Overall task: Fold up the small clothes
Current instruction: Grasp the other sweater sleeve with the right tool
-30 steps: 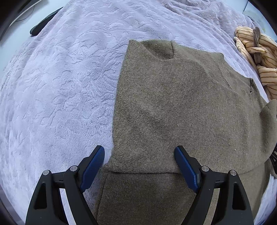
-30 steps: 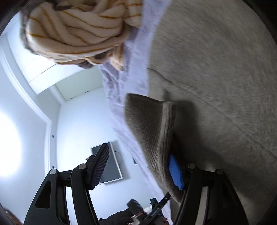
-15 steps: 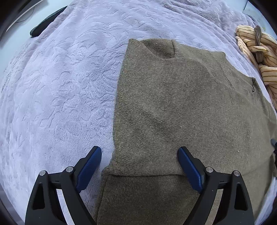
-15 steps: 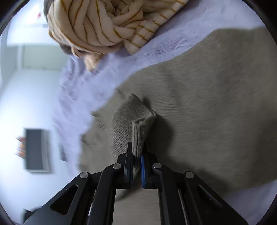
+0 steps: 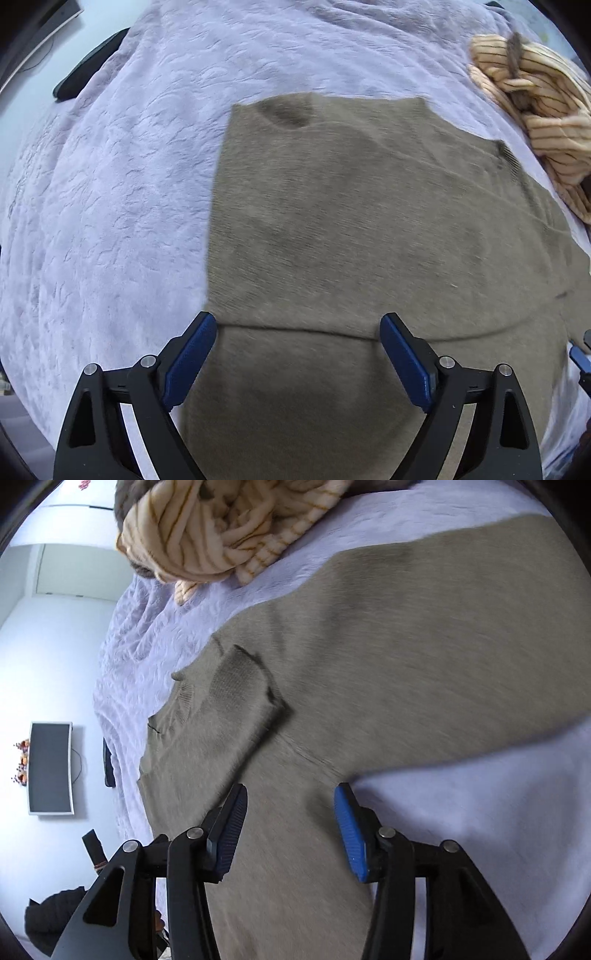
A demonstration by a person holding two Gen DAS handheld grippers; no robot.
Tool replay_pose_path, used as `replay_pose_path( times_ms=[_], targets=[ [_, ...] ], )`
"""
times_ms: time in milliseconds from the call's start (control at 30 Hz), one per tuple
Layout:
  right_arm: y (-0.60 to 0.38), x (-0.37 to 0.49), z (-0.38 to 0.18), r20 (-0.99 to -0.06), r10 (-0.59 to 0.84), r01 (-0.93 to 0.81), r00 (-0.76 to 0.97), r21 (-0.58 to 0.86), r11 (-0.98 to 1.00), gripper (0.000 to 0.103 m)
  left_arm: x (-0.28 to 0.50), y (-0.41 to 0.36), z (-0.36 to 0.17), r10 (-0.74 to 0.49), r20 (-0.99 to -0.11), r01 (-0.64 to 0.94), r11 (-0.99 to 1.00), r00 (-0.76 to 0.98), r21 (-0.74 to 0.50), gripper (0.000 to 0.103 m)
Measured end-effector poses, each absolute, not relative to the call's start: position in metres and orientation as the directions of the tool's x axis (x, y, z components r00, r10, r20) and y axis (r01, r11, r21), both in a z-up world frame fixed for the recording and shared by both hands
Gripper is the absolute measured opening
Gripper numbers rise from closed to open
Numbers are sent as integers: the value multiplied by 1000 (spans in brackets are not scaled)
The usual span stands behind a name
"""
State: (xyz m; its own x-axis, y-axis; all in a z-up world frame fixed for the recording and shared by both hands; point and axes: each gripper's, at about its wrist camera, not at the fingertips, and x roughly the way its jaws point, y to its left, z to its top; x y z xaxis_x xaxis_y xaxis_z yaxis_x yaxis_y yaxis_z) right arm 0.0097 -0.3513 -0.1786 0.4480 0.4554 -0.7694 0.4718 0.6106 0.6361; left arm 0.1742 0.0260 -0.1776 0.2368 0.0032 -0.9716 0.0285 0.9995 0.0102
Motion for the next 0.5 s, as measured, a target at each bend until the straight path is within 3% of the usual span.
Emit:
replay_pose_path(
  times_ms=[500],
  targets=[
    [-446, -71, -180, -801, 315, 641, 509, 596, 483, 53, 131, -162, -183, -149, -976, 313, 945, 158, -94, 91]
  ],
)
